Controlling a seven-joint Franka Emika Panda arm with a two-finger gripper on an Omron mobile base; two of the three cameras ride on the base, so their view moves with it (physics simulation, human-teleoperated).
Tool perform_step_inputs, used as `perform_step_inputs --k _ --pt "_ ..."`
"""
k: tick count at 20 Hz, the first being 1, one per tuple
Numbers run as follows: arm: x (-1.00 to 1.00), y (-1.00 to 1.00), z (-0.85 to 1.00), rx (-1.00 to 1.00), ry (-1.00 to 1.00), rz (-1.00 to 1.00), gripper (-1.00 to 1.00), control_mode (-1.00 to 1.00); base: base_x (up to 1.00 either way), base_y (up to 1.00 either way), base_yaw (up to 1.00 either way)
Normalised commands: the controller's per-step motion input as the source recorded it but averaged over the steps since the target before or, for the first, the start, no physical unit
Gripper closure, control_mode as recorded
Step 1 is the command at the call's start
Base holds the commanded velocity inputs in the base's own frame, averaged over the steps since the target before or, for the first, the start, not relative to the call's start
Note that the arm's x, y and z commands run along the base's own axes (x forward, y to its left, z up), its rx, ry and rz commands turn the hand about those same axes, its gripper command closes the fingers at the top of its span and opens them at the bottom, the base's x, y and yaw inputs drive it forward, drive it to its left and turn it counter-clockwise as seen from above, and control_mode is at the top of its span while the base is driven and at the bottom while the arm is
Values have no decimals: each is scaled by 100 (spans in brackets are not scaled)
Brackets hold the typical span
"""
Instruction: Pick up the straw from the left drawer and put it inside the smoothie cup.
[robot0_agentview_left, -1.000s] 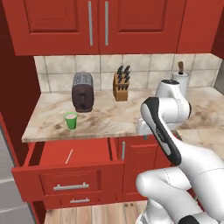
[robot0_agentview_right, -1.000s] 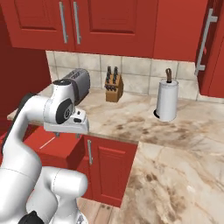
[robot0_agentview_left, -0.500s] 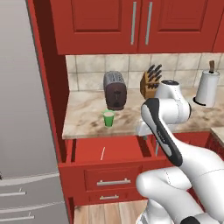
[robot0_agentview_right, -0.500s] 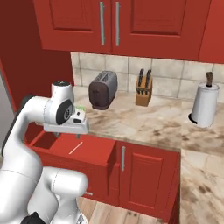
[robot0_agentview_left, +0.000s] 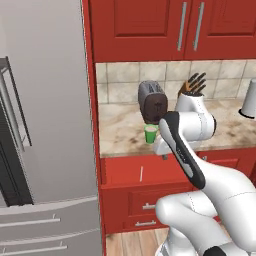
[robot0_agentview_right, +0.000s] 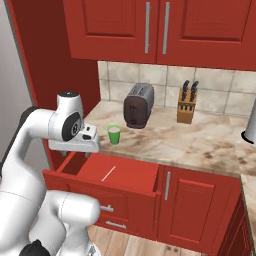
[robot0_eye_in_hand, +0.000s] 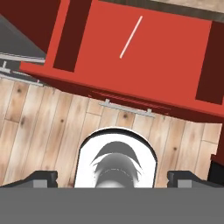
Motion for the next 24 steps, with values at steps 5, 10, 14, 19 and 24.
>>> perform_step_inputs --k 5,10,14,19,24 --pt "0 0 0 0 0 0 -100 100 -26 22 -17" --pt "0 0 0 0 0 0 -100 100 -34 18 -18" --pt "0 0 0 0 0 0 -100 100 -46 25 -16" --pt "0 0 0 0 0 0 -100 100 -46 32 -11" --pt "0 0 0 0 0 0 -100 -100 -14 26 -3"
